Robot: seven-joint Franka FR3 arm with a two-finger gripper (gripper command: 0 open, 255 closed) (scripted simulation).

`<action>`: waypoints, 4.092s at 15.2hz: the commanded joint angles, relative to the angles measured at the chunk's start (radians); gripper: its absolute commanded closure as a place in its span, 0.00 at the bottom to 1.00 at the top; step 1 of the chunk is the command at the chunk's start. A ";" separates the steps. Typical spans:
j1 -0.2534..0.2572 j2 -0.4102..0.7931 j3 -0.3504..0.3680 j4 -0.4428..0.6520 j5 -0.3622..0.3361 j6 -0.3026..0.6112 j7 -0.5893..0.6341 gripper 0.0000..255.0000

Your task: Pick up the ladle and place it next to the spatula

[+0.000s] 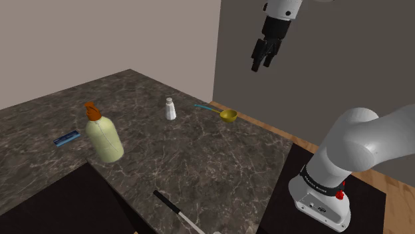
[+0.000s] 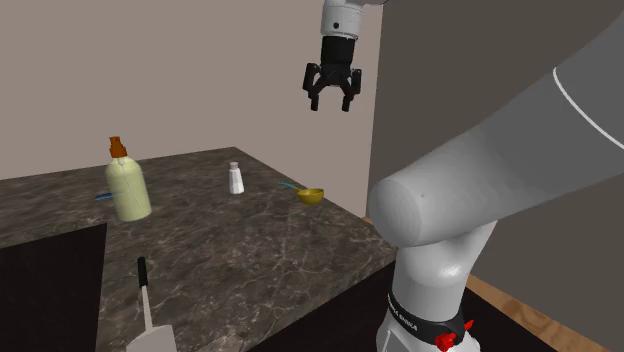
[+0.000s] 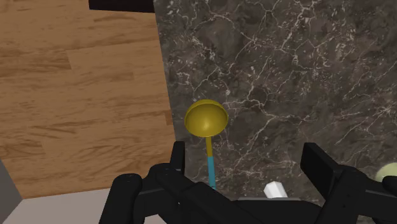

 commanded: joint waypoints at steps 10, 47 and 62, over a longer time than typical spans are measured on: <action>0.026 0.281 -0.042 -0.027 0.034 0.235 -0.083 0.00; 0.068 0.868 -0.058 0.086 0.186 0.582 -0.265 1.00; 0.067 0.758 -0.064 0.143 0.146 0.420 -0.220 1.00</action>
